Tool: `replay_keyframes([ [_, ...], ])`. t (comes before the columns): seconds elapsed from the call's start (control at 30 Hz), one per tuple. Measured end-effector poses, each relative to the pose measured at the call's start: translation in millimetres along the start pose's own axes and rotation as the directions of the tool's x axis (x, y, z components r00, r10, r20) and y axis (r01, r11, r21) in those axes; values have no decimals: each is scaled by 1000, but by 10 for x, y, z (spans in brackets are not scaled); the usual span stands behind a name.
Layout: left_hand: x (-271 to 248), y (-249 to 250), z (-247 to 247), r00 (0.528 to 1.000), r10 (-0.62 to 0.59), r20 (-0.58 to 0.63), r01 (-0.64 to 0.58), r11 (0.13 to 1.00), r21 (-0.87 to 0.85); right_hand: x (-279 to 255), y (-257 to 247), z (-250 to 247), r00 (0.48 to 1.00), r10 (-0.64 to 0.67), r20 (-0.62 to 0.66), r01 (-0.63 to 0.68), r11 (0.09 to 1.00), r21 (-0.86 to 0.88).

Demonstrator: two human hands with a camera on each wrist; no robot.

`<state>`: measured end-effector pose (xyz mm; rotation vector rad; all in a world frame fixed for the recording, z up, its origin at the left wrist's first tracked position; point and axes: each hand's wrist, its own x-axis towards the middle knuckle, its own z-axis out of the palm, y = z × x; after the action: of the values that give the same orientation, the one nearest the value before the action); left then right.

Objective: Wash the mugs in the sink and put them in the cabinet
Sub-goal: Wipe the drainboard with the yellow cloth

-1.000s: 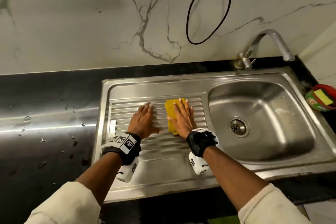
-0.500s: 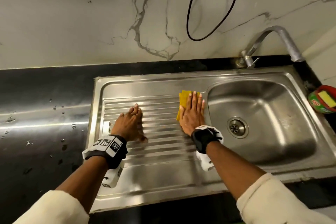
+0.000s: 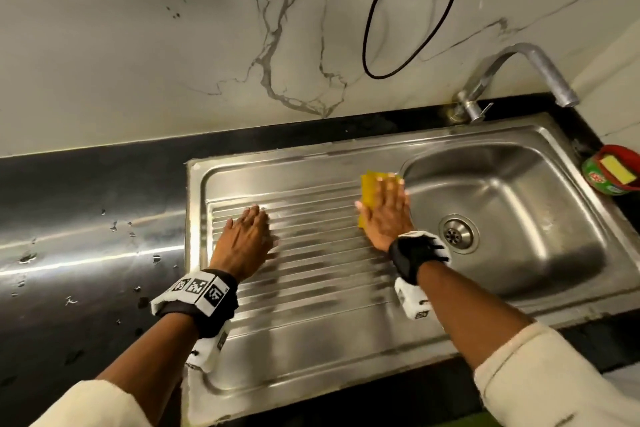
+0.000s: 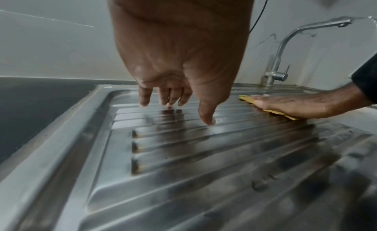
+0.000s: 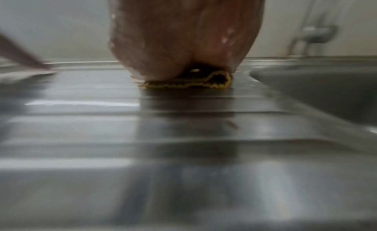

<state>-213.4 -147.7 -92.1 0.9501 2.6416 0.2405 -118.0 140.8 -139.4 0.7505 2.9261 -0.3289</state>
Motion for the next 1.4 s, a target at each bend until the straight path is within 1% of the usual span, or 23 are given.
replay_keyframes([
  [0.07,4,-7,8,1000,-10,5,10,1000,-9,50,-85,-2,979,203,-8,-202,977,73],
  [0.17,10,-77,3,999,-34,22,35,998,-42,102,-725,83,975,221,15,-221,970,99],
  [0.27,-17,-117,-47,998,-68,-7,67,996,-62,-53,-1436,185,997,31,70,-36,996,76],
  [0.33,-5,-124,-56,996,-60,-69,55,996,-70,-149,-1682,235,970,-200,140,200,980,9],
  [0.4,30,-121,-70,994,-48,-102,39,996,-81,-59,-1433,173,895,-408,180,421,906,-40],
  [0.43,52,-118,-80,993,-42,-112,32,996,-88,30,-1161,132,884,-433,175,451,888,-84],
  [0.47,68,-122,-86,992,-45,-114,34,995,-95,121,-857,72,915,-378,144,391,918,-73],
  [0.53,90,-126,-98,993,-57,-106,45,993,-106,288,-386,-23,993,-104,56,103,995,13],
  [0.57,103,-132,-89,993,-63,-100,52,993,-108,343,-326,-32,999,25,33,-27,999,46],
  [0.67,114,-152,-88,994,-90,-62,82,989,-121,448,-970,94,981,190,-47,-174,956,237],
  [0.73,127,-161,-128,989,-130,-69,122,987,-107,399,-1556,250,994,104,-28,-95,973,212],
  [0.8,139,-172,-166,977,-193,-91,187,980,-70,164,-1916,338,995,-94,31,91,992,84],
  [0.87,130,-177,-185,969,-226,-99,223,974,-40,56,-1765,321,949,-299,99,300,954,3],
  [0.93,89,-173,-157,969,-223,-110,216,974,-72,68,-1228,276,904,-426,36,426,904,-21],
  [0.97,65,-171,-143,965,-221,-138,207,972,-112,83,-922,242,935,-354,-18,354,935,2],
  [1.0,28,-167,-129,960,-226,-168,199,966,-164,83,-642,196,981,-174,-86,179,983,45],
  [1.03,-15,-162,-124,953,-240,-184,197,954,-226,61,-462,147,992,34,-120,-23,995,97],
  [1.1,-115,-168,-100,936,-283,-212,200,918,-341,-2,-573,109,949,298,-100,-272,938,213],
  [1.13,-175,-181,-86,926,-314,-210,212,892,-399,-46,-868,150,953,291,-84,-263,932,250],
  [1.23,-300,-234,-78,888,-424,-181,276,804,-527,-333,-1983,529,990,-87,-114,99,990,103],
  [1.27,-336,-254,-98,870,-457,-185,294,782,-549,-487,-2366,618,969,-233,-77,238,969,69],
  [1.33,-400,-314,-109,848,-486,-211,304,772,-558,-674,-2790,557,927,-376,8,376,926,39],
  [1.4,-408,-335,-110,861,-466,-202,311,798,-515,-584,-2578,384,828,-560,36,561,828,3],
])
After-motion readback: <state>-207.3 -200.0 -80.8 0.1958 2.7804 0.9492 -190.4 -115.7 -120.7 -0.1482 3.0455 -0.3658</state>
